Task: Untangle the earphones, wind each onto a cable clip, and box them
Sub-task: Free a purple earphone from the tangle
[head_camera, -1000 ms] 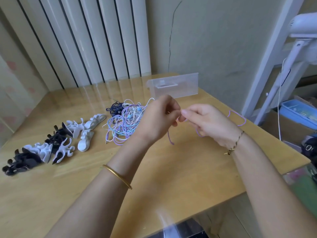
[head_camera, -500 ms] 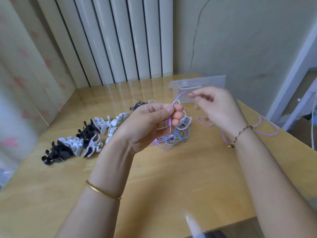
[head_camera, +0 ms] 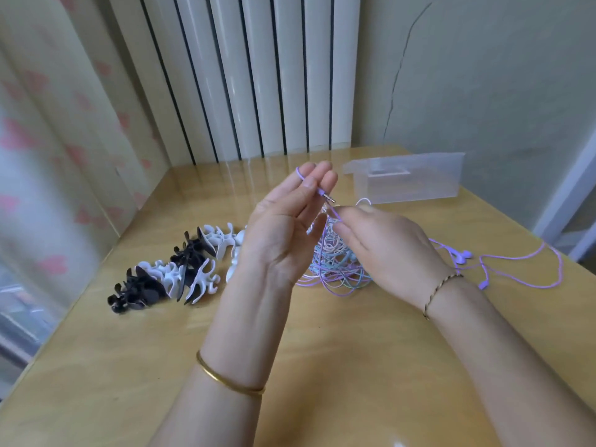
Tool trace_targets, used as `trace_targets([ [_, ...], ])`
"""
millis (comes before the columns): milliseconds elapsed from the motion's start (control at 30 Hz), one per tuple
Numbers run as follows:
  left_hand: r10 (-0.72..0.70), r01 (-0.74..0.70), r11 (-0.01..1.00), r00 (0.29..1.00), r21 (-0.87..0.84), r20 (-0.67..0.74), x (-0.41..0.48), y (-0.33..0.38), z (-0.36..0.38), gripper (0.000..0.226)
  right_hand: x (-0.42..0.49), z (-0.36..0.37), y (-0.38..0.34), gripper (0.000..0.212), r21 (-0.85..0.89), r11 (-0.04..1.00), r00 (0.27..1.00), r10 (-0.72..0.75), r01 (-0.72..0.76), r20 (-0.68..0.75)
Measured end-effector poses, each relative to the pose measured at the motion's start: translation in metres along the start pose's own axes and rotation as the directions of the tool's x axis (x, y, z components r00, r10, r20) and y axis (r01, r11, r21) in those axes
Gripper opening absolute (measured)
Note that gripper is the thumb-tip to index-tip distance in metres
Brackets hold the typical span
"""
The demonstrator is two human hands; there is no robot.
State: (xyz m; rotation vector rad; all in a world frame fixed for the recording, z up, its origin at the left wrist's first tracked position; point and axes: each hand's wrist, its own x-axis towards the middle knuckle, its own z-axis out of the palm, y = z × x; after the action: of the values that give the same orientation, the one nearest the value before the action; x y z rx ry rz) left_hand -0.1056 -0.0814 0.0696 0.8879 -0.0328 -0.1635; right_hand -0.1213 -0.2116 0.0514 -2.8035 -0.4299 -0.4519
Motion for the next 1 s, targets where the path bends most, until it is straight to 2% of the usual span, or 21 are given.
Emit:
trace_targets([
  [133, 0.254, -0.240, 0.960, 0.963, 0.143, -0.087, -0.002, -0.008, 0.002, 0.018, -0.006, -0.009, -0.009, 0.023, -0.087, 0.994, 0.995, -0.054, 0.060, 0.079],
  [200, 0.432, -0.381, 0.865, 0.897, 0.327, -0.098, 0.000, -0.012, -0.002, 0.021, -0.010, -0.015, -0.012, 0.028, -0.082, 0.994, 0.995, -0.064, 0.071, 0.081],
  [267, 0.558, -0.462, 0.714, 0.829, 0.526, -0.031, 0.002, -0.014, -0.009, 0.022, -0.013, -0.022, -0.012, 0.028, -0.021, 0.999, 0.999, -0.049, 0.049, -0.004],
  [367, 0.549, -0.477, 0.542, 0.825, 0.692, 0.139, 0.002, -0.017, -0.016, 0.026, -0.008, -0.028, -0.004, 0.024, 0.060, 0.998, 0.974, -0.011, 0.025, -0.227],
  [467, 0.440, -0.471, 0.498, 0.861, 0.728, 0.256, -0.002, -0.017, -0.015, 0.019, 0.003, -0.024, 0.006, 0.018, 0.136, 0.991, 0.931, 0.032, 0.019, -0.363],
  [533, 0.357, -0.461, 0.514, 0.882, 0.724, 0.308, -0.004, -0.014, -0.014, 0.021, 0.008, -0.019, 0.010, 0.016, 0.170, 0.985, 0.916, 0.041, 0.030, -0.400],
  [633, 0.210, -0.395, 0.608, 0.916, 0.688, 0.340, -0.006, -0.009, -0.013, 0.025, 0.012, -0.014, 0.013, 0.023, 0.266, 0.963, 0.913, 0.076, 0.037, -0.401],
  [733, 0.112, -0.267, 0.829, 0.940, 0.492, 0.323, -0.010, -0.002, -0.009, 0.024, 0.013, -0.006, 0.013, 0.031, 0.423, 0.904, 0.932, 0.106, 0.055, -0.348],
  [800, 0.073, -0.155, 0.936, 0.964, 0.315, 0.257, -0.010, 0.002, -0.003, 0.022, 0.011, 0.002, 0.012, 0.029, 0.443, 0.895, 0.956, 0.088, 0.047, -0.280],
  [900, 0.115, -0.133, 0.983, 0.984, 0.129, 0.139, -0.006, 0.005, 0.003, 0.019, 0.004, 0.012, 0.013, 0.021, 0.395, 0.918, 0.987, 0.059, 0.005, -0.149],
  [1000, 0.307, -0.308, 0.917, 0.951, 0.254, 0.044, -0.003, 0.001, 0.005, 0.018, -0.008, 0.010, 0.011, 0.022, 0.299, 0.954, 0.996, -0.004, 0.029, -0.084],
])
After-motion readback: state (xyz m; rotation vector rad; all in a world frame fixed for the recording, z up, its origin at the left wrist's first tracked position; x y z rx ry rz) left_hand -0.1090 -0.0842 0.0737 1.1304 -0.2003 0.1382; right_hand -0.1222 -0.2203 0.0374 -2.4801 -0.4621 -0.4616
